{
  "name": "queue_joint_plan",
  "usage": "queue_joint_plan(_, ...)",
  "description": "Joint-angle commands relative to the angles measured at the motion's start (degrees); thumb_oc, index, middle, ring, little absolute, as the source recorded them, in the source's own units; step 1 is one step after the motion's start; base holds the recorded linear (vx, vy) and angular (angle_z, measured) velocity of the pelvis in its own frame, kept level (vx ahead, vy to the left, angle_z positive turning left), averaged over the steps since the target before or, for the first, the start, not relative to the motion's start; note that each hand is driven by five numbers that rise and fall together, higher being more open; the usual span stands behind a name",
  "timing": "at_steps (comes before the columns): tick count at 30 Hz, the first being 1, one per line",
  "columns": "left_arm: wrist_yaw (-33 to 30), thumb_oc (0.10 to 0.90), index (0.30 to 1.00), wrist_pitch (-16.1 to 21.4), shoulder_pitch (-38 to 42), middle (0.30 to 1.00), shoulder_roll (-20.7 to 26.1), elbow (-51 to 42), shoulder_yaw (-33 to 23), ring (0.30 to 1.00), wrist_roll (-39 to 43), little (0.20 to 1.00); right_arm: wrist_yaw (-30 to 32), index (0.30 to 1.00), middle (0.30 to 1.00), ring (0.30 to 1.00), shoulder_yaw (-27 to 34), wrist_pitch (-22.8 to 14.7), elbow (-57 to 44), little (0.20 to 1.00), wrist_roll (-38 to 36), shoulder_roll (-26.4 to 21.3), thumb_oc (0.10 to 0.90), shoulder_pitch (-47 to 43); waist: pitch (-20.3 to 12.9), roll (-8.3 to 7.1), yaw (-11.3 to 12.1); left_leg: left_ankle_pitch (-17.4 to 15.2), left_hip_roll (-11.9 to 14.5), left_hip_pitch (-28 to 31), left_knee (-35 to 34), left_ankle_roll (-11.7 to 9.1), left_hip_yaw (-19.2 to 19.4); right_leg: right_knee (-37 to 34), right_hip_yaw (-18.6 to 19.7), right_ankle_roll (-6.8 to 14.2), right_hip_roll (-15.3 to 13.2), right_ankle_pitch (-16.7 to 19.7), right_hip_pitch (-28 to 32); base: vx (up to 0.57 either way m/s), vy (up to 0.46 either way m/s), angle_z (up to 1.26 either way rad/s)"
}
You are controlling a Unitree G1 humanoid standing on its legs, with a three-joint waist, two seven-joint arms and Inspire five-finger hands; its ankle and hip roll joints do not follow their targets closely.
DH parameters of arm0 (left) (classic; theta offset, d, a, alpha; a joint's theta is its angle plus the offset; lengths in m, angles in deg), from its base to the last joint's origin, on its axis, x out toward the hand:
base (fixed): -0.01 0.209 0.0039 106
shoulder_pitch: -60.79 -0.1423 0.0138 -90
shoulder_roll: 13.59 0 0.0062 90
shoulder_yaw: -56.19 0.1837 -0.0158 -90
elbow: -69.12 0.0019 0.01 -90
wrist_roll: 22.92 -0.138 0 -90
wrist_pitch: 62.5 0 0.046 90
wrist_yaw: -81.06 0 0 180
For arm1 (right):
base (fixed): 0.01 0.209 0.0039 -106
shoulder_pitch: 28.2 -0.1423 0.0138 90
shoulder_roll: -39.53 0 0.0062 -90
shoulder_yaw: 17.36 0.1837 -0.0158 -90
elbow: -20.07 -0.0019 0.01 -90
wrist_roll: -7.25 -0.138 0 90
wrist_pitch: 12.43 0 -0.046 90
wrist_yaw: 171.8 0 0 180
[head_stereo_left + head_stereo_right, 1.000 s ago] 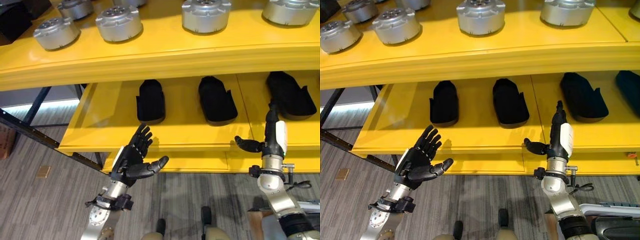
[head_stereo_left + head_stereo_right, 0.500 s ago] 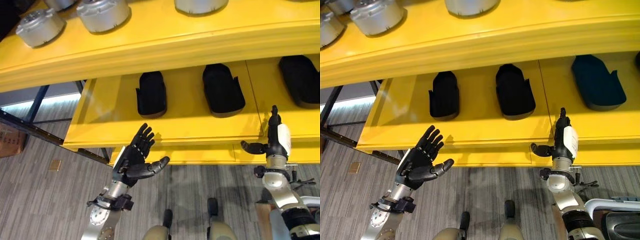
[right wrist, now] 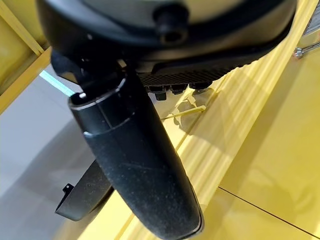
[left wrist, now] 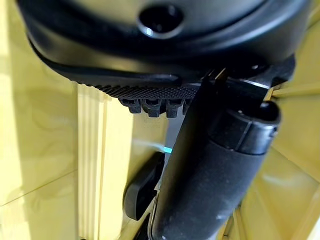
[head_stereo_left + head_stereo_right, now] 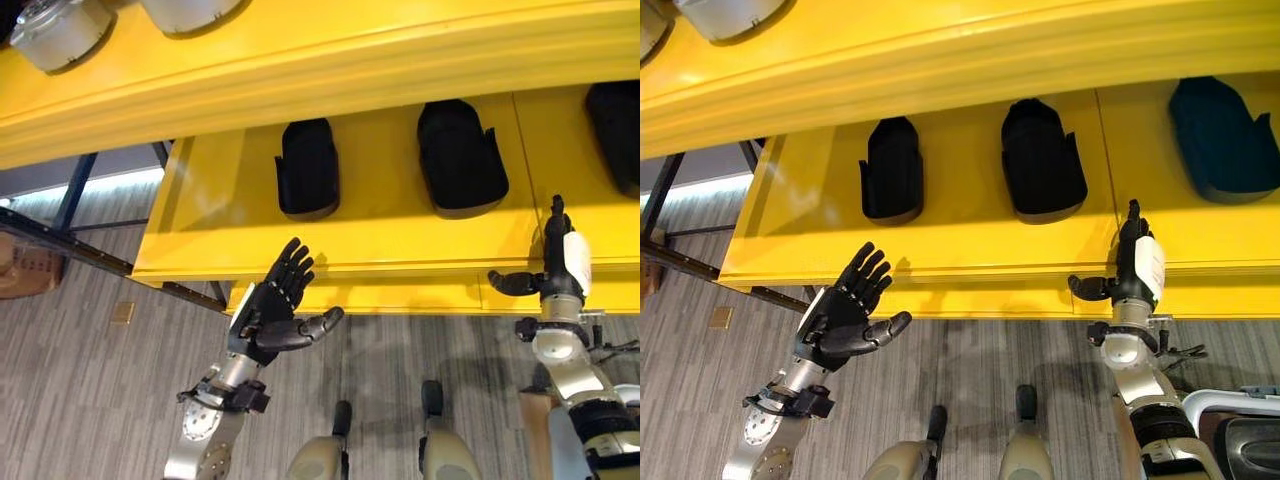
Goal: Move parts from the plastic box to the shelf.
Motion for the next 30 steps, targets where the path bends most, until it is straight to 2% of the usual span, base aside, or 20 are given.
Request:
queue_joint_plan(1, 2.58, 0.9, 1.0, 4.18, 1.21, 1.0, 2.06, -5.06, 0.61, 1.0, 3.04, 1.0, 1.58, 1.0, 1.0, 1.0, 0.77, -3.12, -2.78, 1.0, 0.93, -4.53, 0.9, -9.05, -3.85, -2.87, 1.22, 6.27, 0.19, -4.07, -0.25, 0.4, 4.07, 13.66, -3.46, -3.57, -0.87, -13.2, 0.13, 0.0, 0.0, 0.0)
queue_joint_plan(8, 3.53, 0.9, 1.0, 3.92, 1.26, 1.0, 2.53, -4.9, 1.41, 1.0, 3.26, 1.0, -0.27, 1.0, 1.0, 1.0, 0.22, -1.66, -1.91, 1.0, 1.21, -6.17, 0.9, -11.87, -3.63, -2.73, 1.58, 6.05, 0.06, -4.48, 0.33, 0.43, 3.72, 15.14, -3.29, -3.72, -0.86, -13.83, -0.79, 0.0, -0.002, 0.0)
queue_joint_plan(20, 3.97, 0.9, 1.0, 4.1, 1.88, 1.0, 3.59, -4.8, 2.35, 1.0, 4.12, 1.0, -0.31, 1.0, 1.0, 1.0, -0.24, -1.94, 0.69, 1.0, -1.78, -7.8, 0.9, -15.95, -3.17, -2.91, 2.16, 5.91, -0.14, -5.27, 0.69, 0.42, 3.38, 15.34, -3.31, -3.8, -0.66, -13.97, -1.24, 0.0, 0.0, 0.0)
queue_joint_plan(26, 3.96, 0.9, 1.0, 4.53, 1.37, 1.0, 3.3, -4.91, 1.72, 1.0, 4.23, 1.0, 1.68, 1.0, 1.0, 1.0, 0.41, -0.13, -5.16, 1.0, -0.6, -3.98, 0.9, -12.41, -3.25, -3.59, 1.61, 5.82, 0.04, -5.39, 0.79, 0.51, 3.61, 14.65, -2.84, -3.59, -0.38, -13.56, -0.95, 0.0, 0.0, 0.0)
queue_joint_plan(27, 3.59, 0.9, 1.0, 5.04, 0.84, 1.0, 2.82, -5.21, 1.67, 1.0, 3.59, 1.0, 3.58, 1.0, 1.0, 1.0, 0.91, 0.76, -9.43, 1.0, 0.05, -0.99, 0.9, -7.92, -3.3, -4.05, 0.94, 5.64, 0.14, -5.33, 0.81, 0.64, 3.82, 14.19, -2.43, -3.43, -0.15, -13.27, -0.86, -0.01, 0.012, -0.04)
queue_joint_plan(30, 3.07, 0.9, 1.0, 5.89, 0.48, 1.0, 2.05, -5.15, 1.71, 1.0, 3.31, 1.0, 4.66, 1.0, 1.0, 1.0, 0.95, -0.22, -12.69, 1.0, 1.71, 1.37, 0.9, -3.51, -3.36, -4.32, 0.07, 5.69, 0.34, -5.29, 0.61, 0.77, 4.27, 13.55, -1.61, -3.36, 0.14, -12.83, -0.96, -0.02, 0.025, -0.09)
